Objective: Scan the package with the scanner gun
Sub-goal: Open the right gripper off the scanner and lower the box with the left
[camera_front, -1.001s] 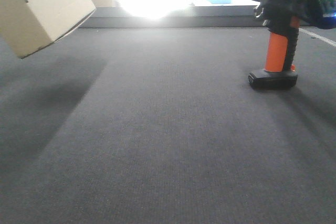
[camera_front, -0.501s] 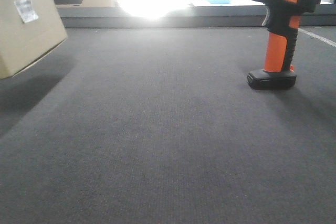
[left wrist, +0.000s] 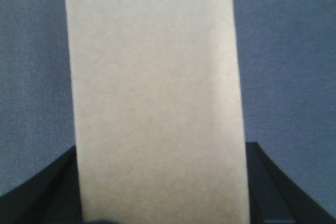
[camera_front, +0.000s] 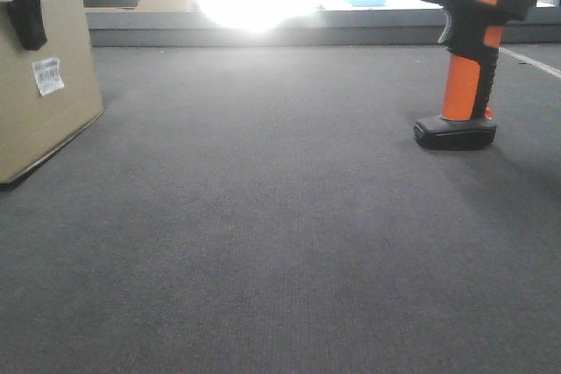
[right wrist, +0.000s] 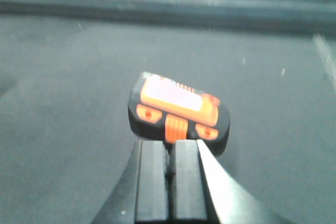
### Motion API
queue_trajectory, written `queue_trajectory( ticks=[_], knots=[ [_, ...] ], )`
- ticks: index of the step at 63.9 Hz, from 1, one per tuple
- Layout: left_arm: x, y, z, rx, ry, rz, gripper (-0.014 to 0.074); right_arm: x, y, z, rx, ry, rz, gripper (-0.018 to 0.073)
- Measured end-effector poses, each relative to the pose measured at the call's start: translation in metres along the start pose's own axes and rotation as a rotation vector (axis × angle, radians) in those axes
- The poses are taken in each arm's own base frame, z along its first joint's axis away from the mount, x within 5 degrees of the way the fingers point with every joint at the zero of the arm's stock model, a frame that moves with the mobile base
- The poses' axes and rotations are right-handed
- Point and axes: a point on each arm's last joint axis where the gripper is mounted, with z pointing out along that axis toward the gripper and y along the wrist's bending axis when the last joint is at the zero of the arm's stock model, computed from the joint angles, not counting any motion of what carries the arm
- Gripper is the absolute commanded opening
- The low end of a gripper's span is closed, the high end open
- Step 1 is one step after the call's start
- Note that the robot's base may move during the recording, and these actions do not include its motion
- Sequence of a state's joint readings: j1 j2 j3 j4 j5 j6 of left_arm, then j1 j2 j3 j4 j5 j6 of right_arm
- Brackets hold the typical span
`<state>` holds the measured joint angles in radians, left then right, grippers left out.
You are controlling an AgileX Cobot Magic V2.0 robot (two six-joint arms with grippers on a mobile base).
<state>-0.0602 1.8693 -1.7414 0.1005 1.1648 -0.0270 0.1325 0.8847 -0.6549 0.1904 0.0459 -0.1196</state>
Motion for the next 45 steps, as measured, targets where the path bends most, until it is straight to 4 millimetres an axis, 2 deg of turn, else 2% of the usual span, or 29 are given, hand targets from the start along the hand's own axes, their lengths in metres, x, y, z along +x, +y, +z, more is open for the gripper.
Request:
queue_trajectory(
  ticks=[3,10,22,26,36,45],
  knots=[
    [0.000,0.000,0.002,0.000,0.004,0.000,-0.0064,-0.002,0.000,-0.004,-0.001,-0.016,-0.010,-0.0154],
    [-0.001,0.000,0.003,-0.002,0.003,0.000,0.0090,-0.006,0.000,-0.012,0.001,-0.045,-0.035,-0.0154],
    [-0.001,0.000,0.003,-0.002,0.007,0.000,0.0530,-0.009,-0.011,-0.017,0.064,-0.058,-0.032,-0.0154],
    [0.000,0.000,0.005,-0.002,0.026,0.000,0.0619,-0.008,-0.017,-0.017,0.093,-0.048,-0.028,-0.0154],
    [0.002,0.000,0.002,-0.003,0.040,0.000,0.0599,-0.003,-0.027,-0.018,0.150,0.012,-0.013,-0.0154],
    [0.004,0.002,-0.020,-0.004,-0.008,-0.005,0.0599,0.000,-0.028,-0.019,0.153,0.043,-0.009,-0.0154]
  ],
)
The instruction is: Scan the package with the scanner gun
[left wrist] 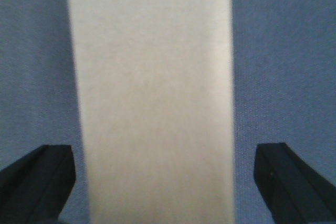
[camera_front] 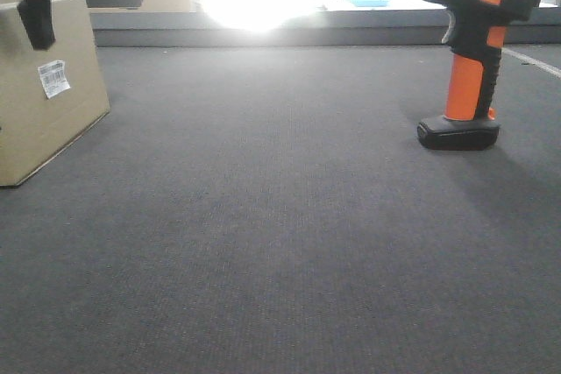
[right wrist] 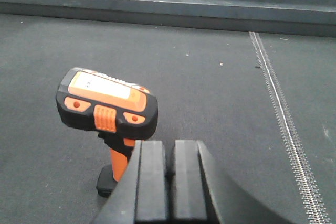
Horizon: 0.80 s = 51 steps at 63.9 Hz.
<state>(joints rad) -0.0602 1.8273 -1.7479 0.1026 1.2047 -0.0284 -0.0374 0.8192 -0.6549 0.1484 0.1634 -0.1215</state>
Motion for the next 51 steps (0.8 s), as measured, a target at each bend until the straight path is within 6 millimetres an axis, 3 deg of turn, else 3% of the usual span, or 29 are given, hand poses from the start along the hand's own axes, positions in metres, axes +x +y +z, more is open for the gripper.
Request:
queue_trajectory(
  ticks=[13,25,40,42,51],
  knots=[
    [0.011,0.004,-0.047,-0.001,-0.104,-0.010,0.0555,0.004,0.000,0.001,0.000,0.016,0.000,-0.0154],
    [0.041,0.007,-0.081,0.001,-0.221,-0.012,0.0265,0.022,-0.001,0.003,0.001,0.069,0.000,-0.0154],
    [0.090,0.008,-0.104,0.007,-0.409,-0.010,-0.0078,0.043,-0.001,-0.009,0.001,0.083,0.001,-0.0154],
    [0.101,0.008,-0.106,0.008,-0.434,-0.009,-0.0111,0.046,-0.001,-0.014,0.001,0.071,0.000,-0.0154],
    [0.136,0.006,-0.106,0.012,-0.537,-0.006,-0.0111,0.060,-0.001,-0.030,0.002,0.036,-0.002,-0.0154]
  ],
)
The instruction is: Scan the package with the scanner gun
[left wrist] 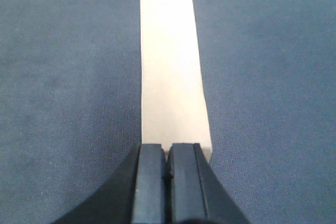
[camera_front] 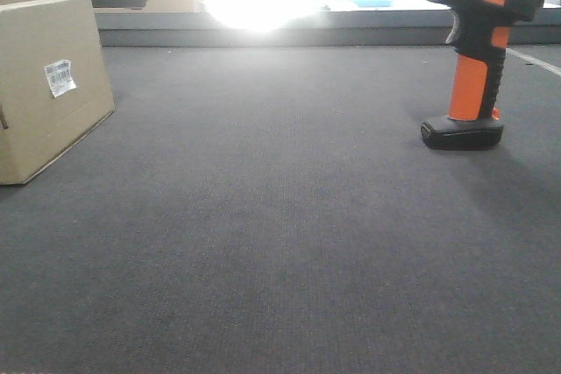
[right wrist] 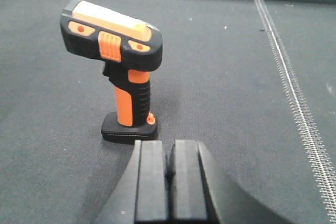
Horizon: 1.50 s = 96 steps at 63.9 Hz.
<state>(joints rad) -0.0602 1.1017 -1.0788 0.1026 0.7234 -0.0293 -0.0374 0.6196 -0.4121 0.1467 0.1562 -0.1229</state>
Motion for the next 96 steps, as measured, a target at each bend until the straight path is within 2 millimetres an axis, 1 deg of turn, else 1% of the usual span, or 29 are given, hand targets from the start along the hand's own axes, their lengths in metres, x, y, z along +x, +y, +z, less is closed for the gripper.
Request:
queue_trajectory(
  ticks=[8,13,24,29,39,46,56,96],
  knots=[
    [0.028,-0.001,-0.018,0.006,-0.137,0.001,-0.0111,0.012,0.000,-0.017,0.000,-0.059,-0.001,-0.0154],
    [0.050,-0.003,-0.027,0.010,-0.230,0.002,-0.0111,0.018,0.000,-0.028,-0.001,-0.103,-0.002,-0.0154],
    [0.089,-0.005,-0.050,0.015,-0.443,0.001,-0.0111,0.021,0.001,-0.052,-0.009,-0.195,-0.007,-0.0154],
    [0.105,-0.005,-0.056,0.016,-0.494,-0.001,-0.0111,0.021,0.002,-0.061,-0.013,-0.232,-0.007,-0.0154],
    [0.127,-0.006,-0.068,0.013,-0.559,-0.004,-0.0111,0.021,0.003,-0.076,-0.023,-0.311,0.005,-0.0154],
    [0.134,-0.006,-0.075,0.011,-0.597,-0.006,-0.0111,0.021,0.003,-0.080,-0.024,-0.331,0.007,-0.0154],
    [0.135,-0.005,-0.081,0.009,-0.626,-0.007,-0.0111,0.021,0.003,-0.080,-0.026,-0.329,0.008,-0.0154],
    [0.135,-0.005,-0.082,0.008,-0.630,-0.007,-0.0111,0.022,0.003,-0.080,-0.033,-0.322,0.023,-0.0154]
  ],
)
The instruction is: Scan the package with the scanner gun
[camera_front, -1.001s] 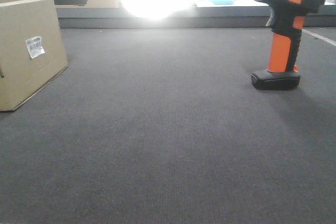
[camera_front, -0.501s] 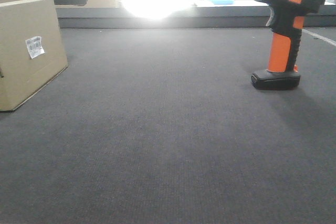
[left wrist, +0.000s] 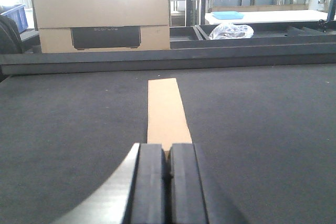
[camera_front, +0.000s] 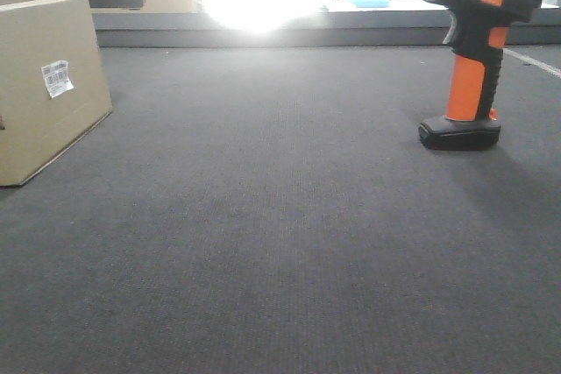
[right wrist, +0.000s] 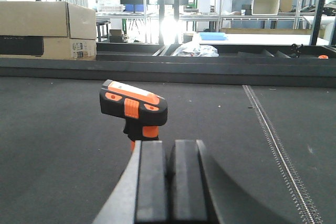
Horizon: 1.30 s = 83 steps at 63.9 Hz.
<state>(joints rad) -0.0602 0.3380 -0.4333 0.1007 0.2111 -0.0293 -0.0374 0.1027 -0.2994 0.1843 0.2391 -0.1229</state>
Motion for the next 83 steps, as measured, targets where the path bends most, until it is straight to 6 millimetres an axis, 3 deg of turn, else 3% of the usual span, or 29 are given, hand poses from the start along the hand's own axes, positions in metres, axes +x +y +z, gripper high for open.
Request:
queue_trajectory(
  ticks=[10,20,37,41,83],
  knots=[
    [0.002,0.001,-0.002,-0.009,-0.003,-0.014,-0.0111,0.000,0.000,0.000,0.000,0.000,0.000,-0.0154],
    [0.018,0.003,-0.013,-0.069,-0.031,-0.001,-0.0111,0.000,0.000,0.000,0.000,0.000,0.002,-0.0154],
    [0.096,-0.002,-0.022,-0.085,-0.058,-0.006,-0.0111,0.000,0.000,0.000,0.000,0.000,0.002,-0.0154],
    [0.106,-0.003,-0.021,-0.084,-0.061,-0.006,-0.0111,0.000,0.000,0.000,0.000,0.000,0.002,-0.0154],
    [0.107,-0.003,-0.020,-0.085,-0.093,-0.005,-0.0111,0.001,0.000,0.000,-0.001,0.004,0.002,-0.0154]
  ],
)
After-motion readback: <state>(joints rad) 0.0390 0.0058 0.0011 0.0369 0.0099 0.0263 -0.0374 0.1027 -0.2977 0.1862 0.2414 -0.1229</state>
